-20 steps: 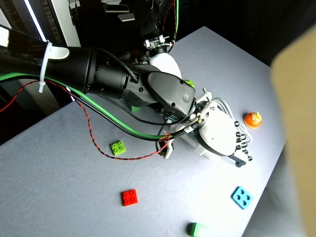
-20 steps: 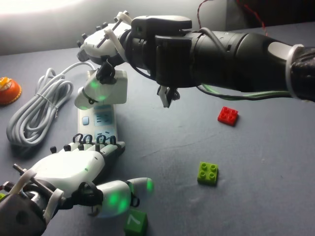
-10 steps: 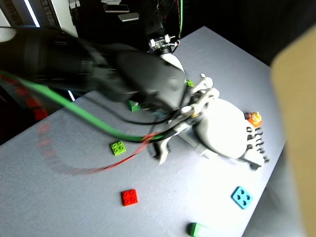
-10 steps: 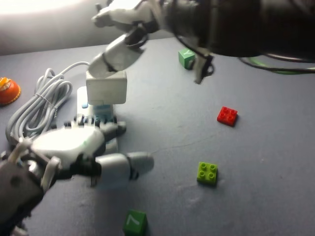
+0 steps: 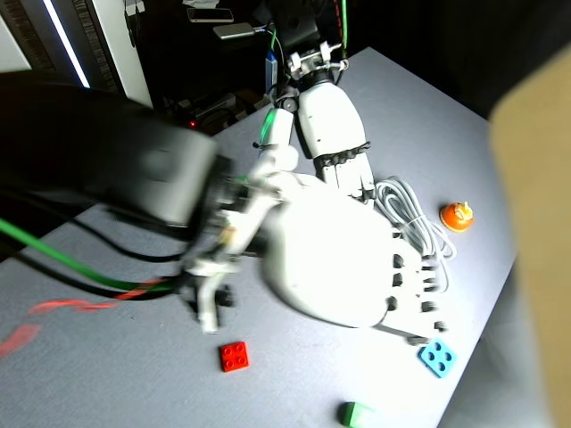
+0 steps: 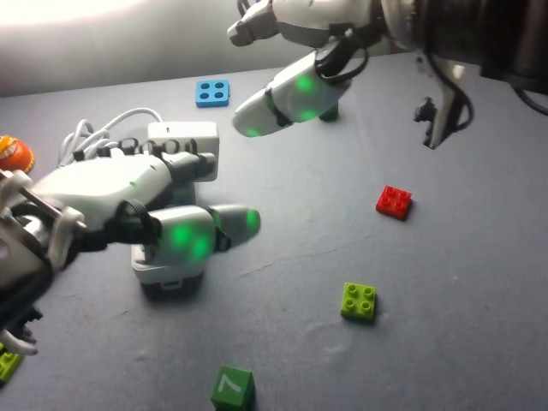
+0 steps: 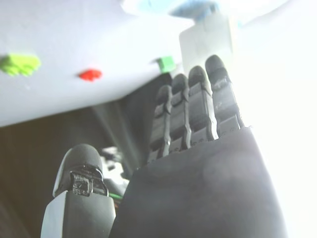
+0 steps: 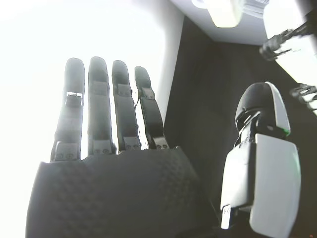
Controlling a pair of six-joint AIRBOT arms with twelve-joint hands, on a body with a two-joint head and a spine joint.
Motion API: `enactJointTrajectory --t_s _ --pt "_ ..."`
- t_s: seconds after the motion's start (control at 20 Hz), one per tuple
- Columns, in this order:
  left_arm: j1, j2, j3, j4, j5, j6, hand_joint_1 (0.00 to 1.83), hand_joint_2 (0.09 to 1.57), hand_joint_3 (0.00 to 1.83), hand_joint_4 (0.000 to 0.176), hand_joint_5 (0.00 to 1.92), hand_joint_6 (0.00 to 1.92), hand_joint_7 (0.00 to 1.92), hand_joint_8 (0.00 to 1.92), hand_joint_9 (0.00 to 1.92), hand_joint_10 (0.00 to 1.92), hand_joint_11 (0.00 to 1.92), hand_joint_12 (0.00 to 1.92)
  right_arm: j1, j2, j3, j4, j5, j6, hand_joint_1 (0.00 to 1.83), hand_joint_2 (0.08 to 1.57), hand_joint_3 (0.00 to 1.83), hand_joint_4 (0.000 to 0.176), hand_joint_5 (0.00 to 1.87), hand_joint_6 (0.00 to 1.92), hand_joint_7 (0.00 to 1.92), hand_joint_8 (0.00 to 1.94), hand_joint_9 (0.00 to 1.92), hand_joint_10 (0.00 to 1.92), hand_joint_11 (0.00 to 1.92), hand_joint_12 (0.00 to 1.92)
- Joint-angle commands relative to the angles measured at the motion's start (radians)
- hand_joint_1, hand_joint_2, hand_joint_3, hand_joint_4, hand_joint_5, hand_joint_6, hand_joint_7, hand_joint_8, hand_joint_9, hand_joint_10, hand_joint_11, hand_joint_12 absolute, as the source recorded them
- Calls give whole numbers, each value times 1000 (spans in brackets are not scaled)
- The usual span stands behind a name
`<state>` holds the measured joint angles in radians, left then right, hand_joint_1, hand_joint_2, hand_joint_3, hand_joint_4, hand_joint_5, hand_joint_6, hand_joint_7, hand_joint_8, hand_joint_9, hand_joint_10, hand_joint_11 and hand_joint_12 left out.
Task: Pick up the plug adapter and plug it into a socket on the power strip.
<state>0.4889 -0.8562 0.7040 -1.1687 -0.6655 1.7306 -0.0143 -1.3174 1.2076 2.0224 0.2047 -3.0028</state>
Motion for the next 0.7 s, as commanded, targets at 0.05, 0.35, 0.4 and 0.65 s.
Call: enactJointTrajectory --t_s 0.05,0.35,0.4,0.65 --pt "-27 24 5 53 -56 -1 33 1260 8 0 250 12 269 12 208 9 0 506 18 31 -48 -13 -23 15 333 1025 4 0 425 11 477 10 510 26 65 1082" --pt "-81 63 23 53 -15 9 484 1287 1 0 1035 79 1087 167 870 684 508 1326 6 137 -193 -22 7 51 419 1125 2 0 743 966 836 838 732 1241 662 1675" --pt "-88 66 29 53 -14 9 551 1278 0 0 1138 162 1069 452 822 983 575 1431 0 149 -204 -23 10 51 387 1150 3 0 670 1360 819 1219 774 1422 724 1735" --pt "-125 78 73 53 -9 24 571 1360 8 0 1059 1913 1145 1915 1213 1920 1244 1921 -25 224 -288 -26 77 62 450 1250 13 0 1169 1921 1241 1941 1379 1921 1508 1921"
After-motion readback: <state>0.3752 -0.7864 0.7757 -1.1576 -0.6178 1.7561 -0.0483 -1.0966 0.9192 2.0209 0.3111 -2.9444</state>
